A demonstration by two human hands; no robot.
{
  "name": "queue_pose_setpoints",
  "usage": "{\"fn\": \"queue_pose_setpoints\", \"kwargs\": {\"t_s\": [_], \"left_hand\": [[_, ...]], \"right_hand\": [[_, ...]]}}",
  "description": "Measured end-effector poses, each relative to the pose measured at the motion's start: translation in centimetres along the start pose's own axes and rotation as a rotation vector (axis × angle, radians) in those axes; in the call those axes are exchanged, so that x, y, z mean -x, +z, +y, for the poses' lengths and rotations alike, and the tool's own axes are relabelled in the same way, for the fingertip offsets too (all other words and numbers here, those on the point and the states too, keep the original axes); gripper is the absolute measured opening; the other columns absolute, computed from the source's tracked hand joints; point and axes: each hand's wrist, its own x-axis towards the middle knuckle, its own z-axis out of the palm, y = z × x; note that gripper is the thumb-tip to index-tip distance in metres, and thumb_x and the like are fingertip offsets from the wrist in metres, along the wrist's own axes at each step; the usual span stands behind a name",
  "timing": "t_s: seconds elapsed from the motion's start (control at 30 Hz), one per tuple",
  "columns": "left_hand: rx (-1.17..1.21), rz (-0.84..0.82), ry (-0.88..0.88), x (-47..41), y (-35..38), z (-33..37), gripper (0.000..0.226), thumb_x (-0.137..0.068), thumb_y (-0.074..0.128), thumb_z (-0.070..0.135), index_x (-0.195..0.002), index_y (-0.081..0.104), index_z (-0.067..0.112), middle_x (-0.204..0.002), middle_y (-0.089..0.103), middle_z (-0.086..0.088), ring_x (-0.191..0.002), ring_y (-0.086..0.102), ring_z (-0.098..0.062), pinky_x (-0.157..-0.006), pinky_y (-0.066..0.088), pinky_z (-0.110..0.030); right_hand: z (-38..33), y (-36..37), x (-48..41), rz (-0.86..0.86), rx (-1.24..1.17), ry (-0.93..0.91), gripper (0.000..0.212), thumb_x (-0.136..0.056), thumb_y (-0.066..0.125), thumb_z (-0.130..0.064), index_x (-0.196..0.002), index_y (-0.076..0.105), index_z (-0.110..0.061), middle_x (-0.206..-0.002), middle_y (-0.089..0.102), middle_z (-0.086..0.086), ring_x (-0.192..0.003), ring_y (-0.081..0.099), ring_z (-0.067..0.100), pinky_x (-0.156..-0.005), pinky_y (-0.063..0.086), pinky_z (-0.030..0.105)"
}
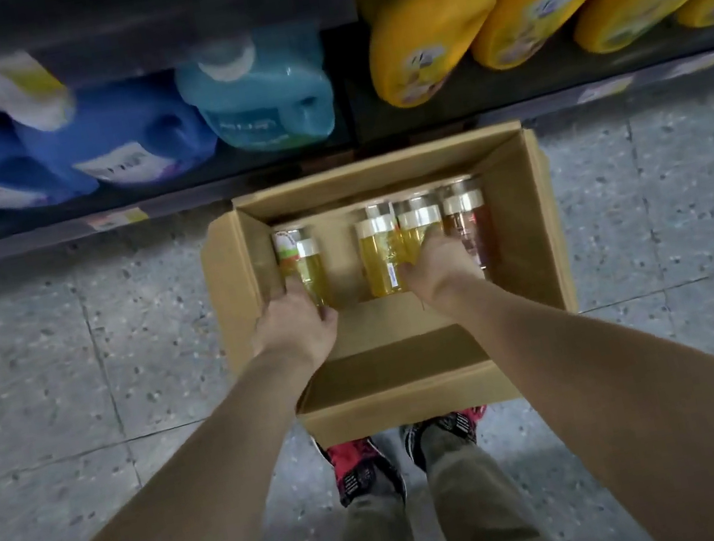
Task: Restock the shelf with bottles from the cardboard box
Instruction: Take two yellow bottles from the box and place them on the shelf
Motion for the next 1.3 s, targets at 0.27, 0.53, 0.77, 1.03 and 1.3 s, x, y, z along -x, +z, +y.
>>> {"fn": "queue_pose_setpoints", "kwargs": {"t_s": [0.27, 0.53, 0.77, 1.03, 1.3], "left_hand": [[0.105, 0.055, -0.132, -10.7, 6.5, -0.4, 0.083, -0.098, 0.061, 0.039, -0.158, 0.017, 0.003, -0.155, 0.037, -0.019, -0.139, 0.043, -0.037, -0.109, 0.040, -0.045], [0.145, 0.141, -0.111, -14.5, 10.7, -1.6, 0.100, -0.097, 0.067, 0.032, -0.164, -0.002, 0.002, -0.168, 0.018, -0.018, -0.149, 0.029, -0.038, -0.122, 0.027, -0.042], [0.295, 0.304, -0.080, -14.7, 11.6, -1.5, 0.092, -0.097, 0.069, 0.021, -0.165, 0.008, 0.008, -0.160, 0.028, -0.015, -0.146, 0.032, -0.034, -0.120, 0.028, -0.038], [0.501, 0.148, -0.199, -15.5, 12.1, -1.6, 0.077, -0.095, 0.073, 0.032, -0.156, 0.025, 0.027, -0.141, 0.046, -0.013, -0.116, 0.057, -0.028, -0.087, 0.047, -0.036], [0.821, 0.049, -0.201, -16.3, 12.2, -2.4, 0.100, -0.092, 0.078, 0.023, -0.163, 0.007, 0.028, -0.145, 0.055, -0.005, -0.128, 0.059, -0.025, -0.104, 0.049, -0.036]], "right_hand": [[0.2, 7.9, -10.4, 0.045, -0.030, -0.013, 0.071, -0.101, 0.061, -0.036, -0.158, 0.030, -0.006, -0.149, 0.051, 0.018, -0.128, 0.059, 0.037, -0.096, 0.058, 0.053], [0.0, 11.8, -15.2, 0.221, -0.026, -0.007, 0.084, -0.095, 0.072, -0.044, -0.155, 0.031, 0.000, -0.153, 0.042, 0.020, -0.140, 0.045, 0.037, -0.112, 0.041, 0.043], [-1.0, 14.0, -16.2, 0.273, -0.252, 0.032, 0.086, -0.080, 0.086, -0.047, -0.140, 0.042, -0.005, -0.144, 0.048, 0.013, -0.136, 0.046, 0.032, -0.109, 0.045, 0.042], [-1.3, 13.5, -16.1, 0.190, -0.249, 0.008, 0.084, -0.087, 0.079, -0.050, -0.147, 0.039, -0.007, -0.146, 0.051, 0.013, -0.133, 0.053, 0.032, -0.100, 0.052, 0.046], [-2.0, 13.7, -15.7, 0.171, -0.096, -0.019, 0.087, -0.083, 0.076, -0.063, -0.146, 0.036, -0.019, -0.139, 0.051, 0.013, -0.131, 0.049, 0.036, -0.081, 0.037, 0.037]]}}
